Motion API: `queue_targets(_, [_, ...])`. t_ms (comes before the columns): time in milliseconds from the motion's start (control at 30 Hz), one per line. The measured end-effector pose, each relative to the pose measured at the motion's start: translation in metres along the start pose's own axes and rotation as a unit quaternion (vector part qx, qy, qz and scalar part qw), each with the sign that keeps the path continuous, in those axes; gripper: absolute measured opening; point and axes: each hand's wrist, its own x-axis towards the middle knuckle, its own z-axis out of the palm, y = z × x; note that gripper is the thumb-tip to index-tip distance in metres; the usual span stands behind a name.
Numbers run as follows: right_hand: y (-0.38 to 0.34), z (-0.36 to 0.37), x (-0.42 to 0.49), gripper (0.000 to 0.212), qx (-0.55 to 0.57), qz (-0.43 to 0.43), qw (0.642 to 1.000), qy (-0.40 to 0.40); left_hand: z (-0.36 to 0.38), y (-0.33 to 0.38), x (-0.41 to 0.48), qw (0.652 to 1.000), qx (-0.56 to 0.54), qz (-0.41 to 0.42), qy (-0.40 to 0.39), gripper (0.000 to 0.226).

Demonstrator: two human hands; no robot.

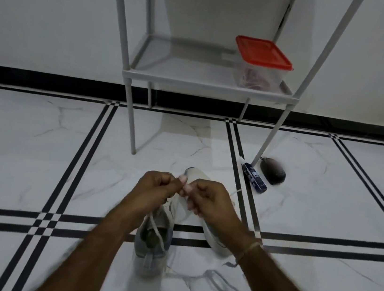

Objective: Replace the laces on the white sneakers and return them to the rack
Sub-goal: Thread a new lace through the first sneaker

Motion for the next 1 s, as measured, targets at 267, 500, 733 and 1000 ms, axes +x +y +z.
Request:
queue_targets(267, [-0.003, -0.052, 0.025, 0.031, -0.100, 0.002, 0.990, 0.100, -0.046, -0.025, -0.002, 0.999, 0.022, -0.015, 0.031, 0.034])
queue_targets(500, [0.011, 0.000, 0.014, 0.034, 0.025, 0.008, 0.999, 0.040, -0.036, -0.006, 0.010, 0.999, 0.026, -0.018, 0.026, 0.037])
queue_targets(733, [0.025, -0.029, 0.020, 0.019, -0.057, 0.027, 0.990, 0.123, -0.065, -0.014, 0.002, 0.998, 0.037, -0.014, 0.054, 0.027])
queue_targets(1000, [0.033, 0.006, 0.015, 0.035, -0.011, 0.008, 0.997, 0.080, -0.040, -0.006, 0.029, 0.990, 0.143, 0.002, 0.001, 0.033])
